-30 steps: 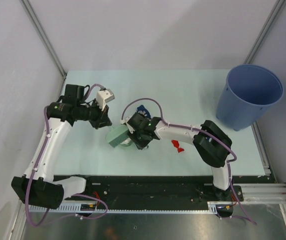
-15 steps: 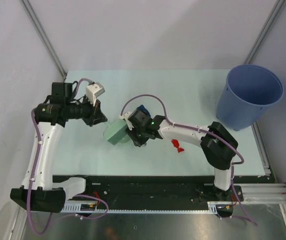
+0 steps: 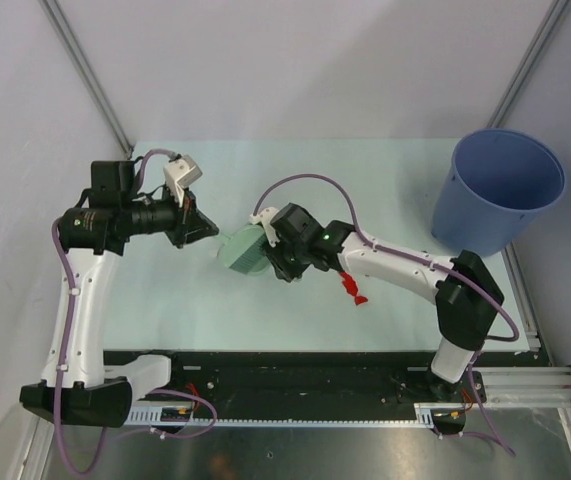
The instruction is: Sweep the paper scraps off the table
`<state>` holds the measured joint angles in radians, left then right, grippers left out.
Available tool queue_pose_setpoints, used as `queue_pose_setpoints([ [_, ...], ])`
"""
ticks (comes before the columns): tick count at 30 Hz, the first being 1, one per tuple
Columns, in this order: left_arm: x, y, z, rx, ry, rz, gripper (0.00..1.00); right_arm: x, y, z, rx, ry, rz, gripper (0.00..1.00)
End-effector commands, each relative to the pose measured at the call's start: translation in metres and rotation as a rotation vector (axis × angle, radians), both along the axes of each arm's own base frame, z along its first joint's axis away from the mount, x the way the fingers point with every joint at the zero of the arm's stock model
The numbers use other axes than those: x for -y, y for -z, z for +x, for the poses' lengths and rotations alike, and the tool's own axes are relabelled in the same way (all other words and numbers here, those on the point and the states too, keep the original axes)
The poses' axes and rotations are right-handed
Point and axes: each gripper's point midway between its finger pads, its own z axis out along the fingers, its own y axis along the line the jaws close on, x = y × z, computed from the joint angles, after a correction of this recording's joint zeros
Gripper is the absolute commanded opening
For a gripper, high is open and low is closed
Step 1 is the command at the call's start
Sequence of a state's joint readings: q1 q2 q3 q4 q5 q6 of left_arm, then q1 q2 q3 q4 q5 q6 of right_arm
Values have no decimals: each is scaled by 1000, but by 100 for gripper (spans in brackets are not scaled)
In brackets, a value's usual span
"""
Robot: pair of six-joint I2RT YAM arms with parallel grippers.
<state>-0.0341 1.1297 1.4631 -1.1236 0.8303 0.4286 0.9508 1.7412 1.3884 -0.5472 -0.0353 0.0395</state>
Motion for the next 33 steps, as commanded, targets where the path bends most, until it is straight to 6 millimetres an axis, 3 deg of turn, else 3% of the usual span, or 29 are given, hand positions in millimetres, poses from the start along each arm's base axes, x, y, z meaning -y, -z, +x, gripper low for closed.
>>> queue_pose_setpoints([
  [1, -56, -23, 50, 256, -206, 207, 0, 61, -8, 3, -52, 112, -75, 0],
  [6, -30, -20, 39, 210, -84, 87, 0, 64, -15, 14, -54, 183, -30, 0],
  [11, 8, 7, 30, 82, 24, 53, 0, 50, -25, 26, -44, 254, 60, 0],
  [18, 10, 26, 34, 67, 0, 164, 0, 43, -31, 34, -27, 284, 106, 0],
  [25, 33, 42, 36, 41, 53, 222, 0, 27, -47, 34, 39, 239, 156, 0],
  [29, 36, 37, 52, 75, 24, 277, 0, 23, -43, 23, 64, 174, 114, 0],
  [33, 40, 9, 56, 147, 22, 256, 0, 39, -38, 30, 32, 226, 91, 0],
])
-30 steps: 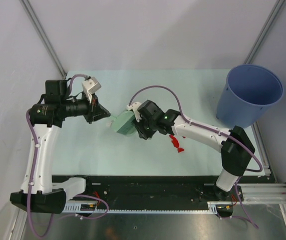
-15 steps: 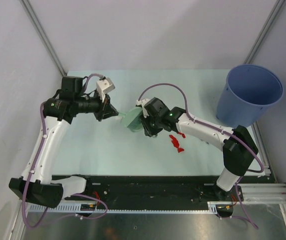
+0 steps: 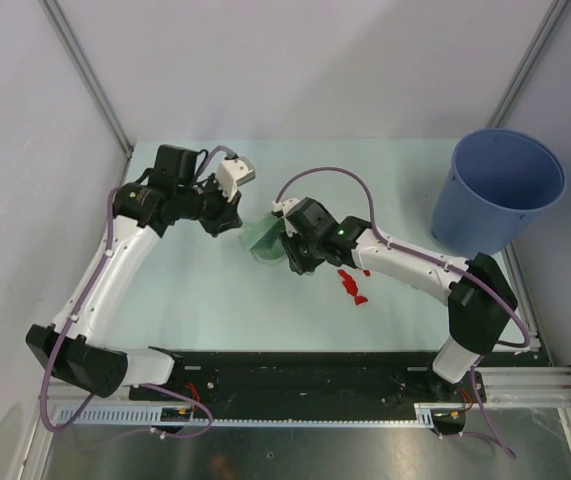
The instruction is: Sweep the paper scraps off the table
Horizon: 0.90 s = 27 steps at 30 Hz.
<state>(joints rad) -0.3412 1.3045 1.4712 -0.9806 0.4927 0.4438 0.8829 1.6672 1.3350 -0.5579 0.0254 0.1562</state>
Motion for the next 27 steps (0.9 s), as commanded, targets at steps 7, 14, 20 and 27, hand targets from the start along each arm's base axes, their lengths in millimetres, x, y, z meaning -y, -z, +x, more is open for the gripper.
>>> queue_pose_setpoints([
  [7, 4, -77, -12, 187, 11, -103, 0, 23, -33, 23, 49, 79, 66, 0],
  [14, 5, -100, -28, 225, 38, -155, 0, 33, -31, 31, 43, 116, 57, 0],
  [20, -32, -113, -5, 278, -117, -129, 0, 56, -49, 31, 96, 159, 29, 0],
  [27, -80, -103, 28, 271, -284, -85, 0, 123, -101, 36, 222, 277, 1, 0],
])
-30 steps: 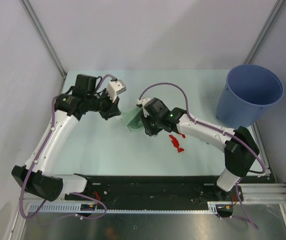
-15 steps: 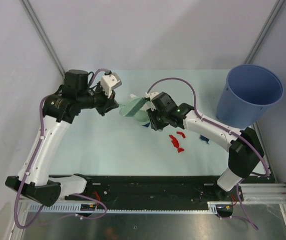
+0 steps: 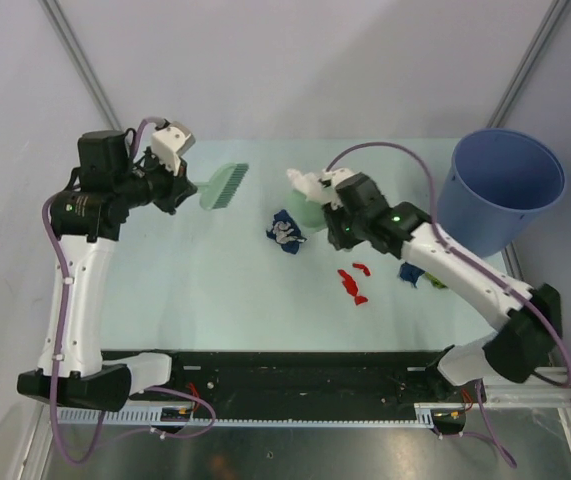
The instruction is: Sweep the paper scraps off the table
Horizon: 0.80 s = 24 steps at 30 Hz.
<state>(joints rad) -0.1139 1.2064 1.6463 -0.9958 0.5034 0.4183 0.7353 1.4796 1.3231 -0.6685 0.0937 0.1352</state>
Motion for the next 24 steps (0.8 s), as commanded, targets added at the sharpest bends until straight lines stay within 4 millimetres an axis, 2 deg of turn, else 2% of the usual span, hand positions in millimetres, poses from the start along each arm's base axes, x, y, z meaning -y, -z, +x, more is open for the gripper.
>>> queue_pose_setpoints([
  [1, -15, -9, 14, 32, -56, -4, 0, 56, -55, 9, 149, 120, -11, 0],
  [3, -14, 1, 16, 9, -52, -3, 0, 80, -79, 10, 205, 170, -13, 0],
  [4, -14, 4, 16, 1, -49, -2, 0, 104, -83, 13, 198, 241, -28, 0],
  [5, -13, 6, 16, -4, -46, -2, 0, 119, -105, 17, 230, 292, -8, 0],
  [6, -13, 11, 16, -17, -42, 1, 0, 138, -116, 19, 249, 343, -18, 0],
  [7, -12, 13, 16, -22, -36, -2, 0, 172, -128, 20, 258, 438, -45, 0],
  [8, -11, 15, 15, -27, -31, -3, 0, 189, -139, 19, 278, 487, -59, 0],
  [9, -10, 19, 14, -36, -24, -6, 0, 209, -164, 19, 337, 533, -84, 0],
  [12, -7, 27, 10, -56, -3, -14, 0, 276, -190, 7, 386, 698, -212, 0],
  [14, -6, 33, 10, -69, 7, -15, 0, 318, -200, -4, 418, 811, -309, 0],
  [18, -7, 53, 13, -115, 8, 0, 0, 367, -207, -21, 408, 840, -618, 0],
  [21, -7, 61, 12, -135, 10, 1, 0, 390, -216, -33, 372, 814, -867, 0],
  [24, -6, 61, 10, -134, 16, -2, 0, 410, -227, -34, 331, 764, -1055, 0],
])
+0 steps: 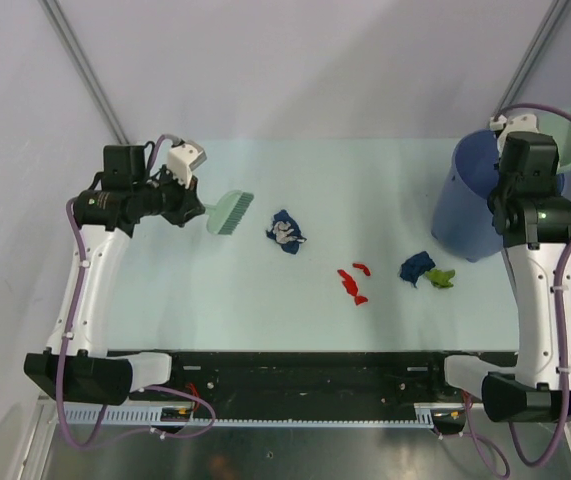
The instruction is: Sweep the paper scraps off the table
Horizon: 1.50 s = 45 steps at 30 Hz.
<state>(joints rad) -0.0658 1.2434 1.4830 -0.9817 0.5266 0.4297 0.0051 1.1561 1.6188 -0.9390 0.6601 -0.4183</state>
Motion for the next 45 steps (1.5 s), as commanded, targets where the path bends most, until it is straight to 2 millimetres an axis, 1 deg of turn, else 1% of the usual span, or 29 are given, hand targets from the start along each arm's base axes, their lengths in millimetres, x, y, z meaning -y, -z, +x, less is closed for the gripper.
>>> queue_pose_setpoints([
  [1, 6, -9, 0, 49, 42, -21, 0, 46, -31, -10, -193, 101, -346, 0],
  [2, 6, -10, -1, 51, 44, -24, 0, 50, -38, -11, -222, 103, -385, 0],
  [3, 6, -10, -2, 55, 45, -25, 0, 51, -35, -3, -263, 94, -401, 1],
  [5, 6, -10, -4, 56, 47, -25, 0, 49, -32, 6, -287, 45, -413, 3],
  [6, 6, -10, -5, 57, 46, -22, 0, 45, -21, 16, -302, -2, -403, 4],
  [7, 6, -11, -6, 64, 45, -20, 0, 47, -12, 19, -336, -10, -400, 4],
  [8, 5, -10, -7, 64, 47, -18, 0, 49, -6, 19, -357, -9, -402, 4],
  [9, 5, -10, -8, 65, 48, -16, 0, 52, 5, 19, -413, -5, -424, 4],
  [12, 4, -10, -8, 74, 50, -6, 0, 54, 4, 23, -398, 2, -440, 3],
  [15, 4, -9, -7, 73, 53, -3, 0, 57, -1, 23, -399, 5, -484, 2],
  [16, 4, -8, -7, 71, 55, -3, 0, 57, 4, 32, -412, -23, -527, 1],
  [17, 4, -9, -7, 72, 57, -6, 0, 56, 1, 32, -390, -43, -548, 1],
  [19, 8, -10, -8, 70, 71, -21, 0, 53, 11, 40, -396, -94, -588, 1],
  [20, 9, -10, -8, 66, 75, -26, 0, 53, 13, 40, -398, -90, -604, 1],
  [22, 10, -11, -9, 68, 82, -31, 0, 56, 9, 37, -401, -84, -631, 1],
  [24, 10, -10, -8, 66, 81, -29, 0, 52, 13, 44, -400, -129, -633, 1],
  [27, 10, -11, -8, 72, 84, -26, 0, 55, 17, 45, -429, -125, -638, 1],
  [28, 10, -10, -9, 73, 85, -25, 0, 56, 12, 46, -401, -105, -639, 1],
  [33, 8, -7, -10, 74, 87, -13, 0, 63, -15, 36, -310, 14, -660, 0],
  [34, 9, -7, -10, 74, 90, -16, 0, 60, -29, 33, -230, 42, -658, 0],
  [35, 9, -5, -9, 68, 91, -18, 0, 58, -38, 29, -177, 57, -650, 0],
  [36, 11, -3, -9, 58, 96, -25, 0, 52, -45, 28, -109, 62, -630, 0],
  [37, 14, -2, -8, 45, 104, -42, 0, 37, -56, 25, -37, 26, -619, 0],
  [40, 22, 5, -6, -3, 111, -80, 0, -3, -69, 28, 133, -71, -539, 0],
  [41, 24, 10, -2, -22, 111, -76, 0, -26, -74, 29, 193, -133, -508, 0],
  [42, 33, 11, -3, -28, 132, -72, 0, -38, -70, 31, 199, -172, -484, 0],
  [43, 38, 13, -2, -34, 139, -69, 0, -51, -65, 33, 237, -203, -421, 0],
  [44, 41, 15, 2, -33, 139, -53, 0, -77, -59, 38, 249, -287, -386, 0],
  [45, 52, 15, 5, -15, 165, -39, 0, -90, -45, 41, 216, -333, -357, 0],
])
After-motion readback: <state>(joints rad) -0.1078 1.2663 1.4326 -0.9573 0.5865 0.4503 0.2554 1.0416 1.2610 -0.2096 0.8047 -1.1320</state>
